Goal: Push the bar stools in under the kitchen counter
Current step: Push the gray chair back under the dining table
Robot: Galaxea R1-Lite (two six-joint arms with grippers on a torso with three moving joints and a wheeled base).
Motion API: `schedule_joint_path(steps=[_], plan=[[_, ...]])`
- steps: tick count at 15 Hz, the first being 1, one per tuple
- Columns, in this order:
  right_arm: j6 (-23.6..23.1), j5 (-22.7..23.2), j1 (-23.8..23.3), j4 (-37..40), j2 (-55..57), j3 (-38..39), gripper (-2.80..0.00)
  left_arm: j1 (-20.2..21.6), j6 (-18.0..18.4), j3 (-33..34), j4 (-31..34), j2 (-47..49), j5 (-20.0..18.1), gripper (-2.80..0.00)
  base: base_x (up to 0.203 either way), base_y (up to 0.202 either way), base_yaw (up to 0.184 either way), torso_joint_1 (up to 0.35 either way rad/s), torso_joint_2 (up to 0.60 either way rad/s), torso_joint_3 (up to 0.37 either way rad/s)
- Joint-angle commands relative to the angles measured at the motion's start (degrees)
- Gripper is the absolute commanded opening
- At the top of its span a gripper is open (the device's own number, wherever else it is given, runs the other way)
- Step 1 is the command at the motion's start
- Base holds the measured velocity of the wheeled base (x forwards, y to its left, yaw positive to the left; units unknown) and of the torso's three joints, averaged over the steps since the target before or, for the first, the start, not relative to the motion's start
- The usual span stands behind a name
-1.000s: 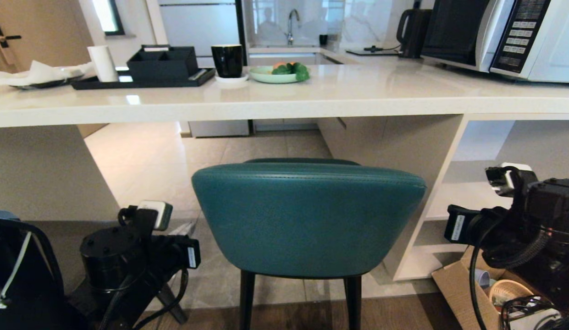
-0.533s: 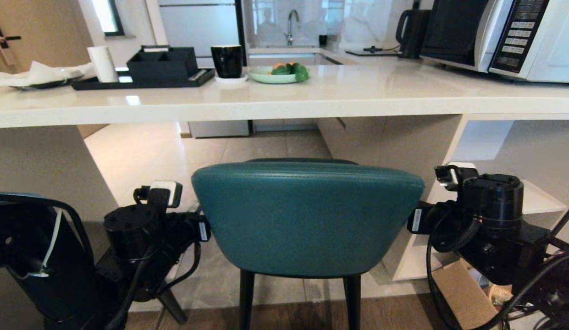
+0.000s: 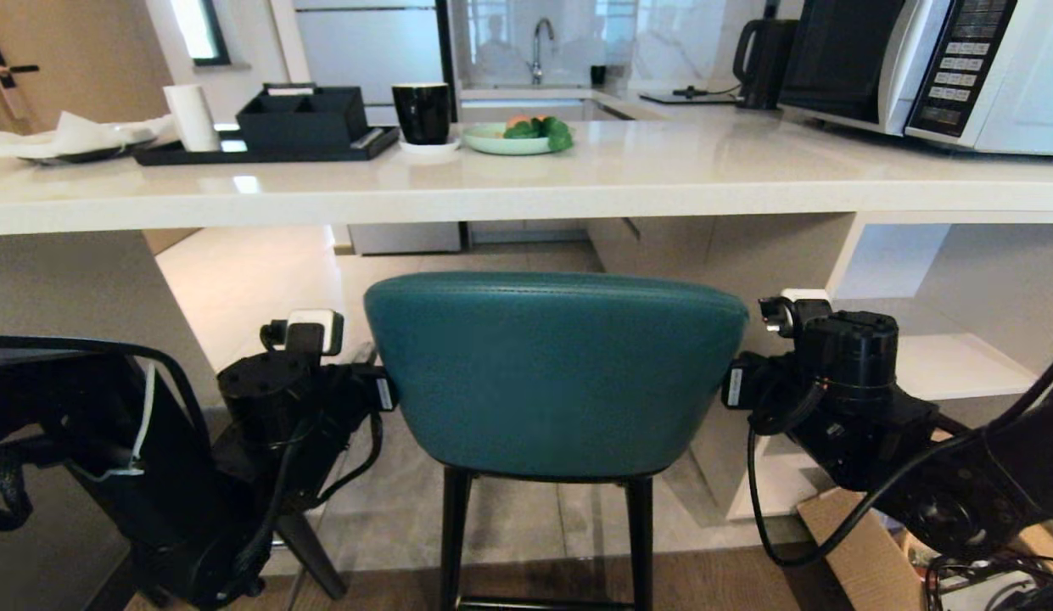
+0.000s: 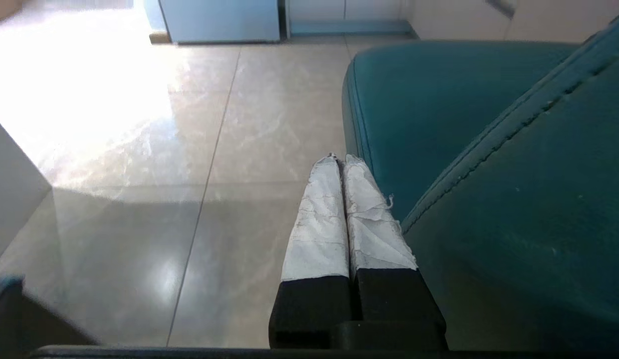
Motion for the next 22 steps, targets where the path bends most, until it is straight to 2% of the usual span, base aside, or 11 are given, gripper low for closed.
schedule_joint_path(steps=[1, 5, 9, 12, 17, 22], plan=[[-0.11, 0.09, -2.27, 0.84, 3.22, -3.28, -2.8, -0.28, 0.43, -3.0, 0.08, 2.78, -0.34, -2.8, 0.0, 0.0, 0.0, 0.0, 0.0, 0.0], [-0.24, 0.22, -6.43, 5.31, 5.21, -10.75, -2.8, -0.98, 1.1, -10.01, 2.6, 7.25, -2.03, -2.8, 0.0, 0.0, 0.0, 0.0, 0.0, 0.0], [-1.36, 0.16, -7.51, 6.7, 6.93, -13.99, -2.8, -0.08, 1.3, -15.98, 7.53, 9.3, -2.29, -2.8, 0.0, 0.0, 0.0, 0.0, 0.0, 0.0], [-1.37, 0.24, -8.62, 6.64, 9.5, -15.75, -2.8, 0.4, 1.24, -18.83, 7.91, 12.15, -2.2, -2.8, 0.0, 0.0, 0.0, 0.0, 0.0, 0.0], [-1.46, 0.16, -9.21, 6.56, 8.56, -16.11, -2.8, 1.46, 0.97, -17.58, 7.42, 9.69, -1.81, -2.8, 0.0, 0.0, 0.0, 0.0, 0.0, 0.0], [-1.24, 0.18, -11.83, 6.1, 0.35, -13.55, -2.8, 3.76, -1.5, -9.73, 7.3, -0.8, -1.22, -2.8, 0.0, 0.0, 0.0, 0.0, 0.0, 0.0]])
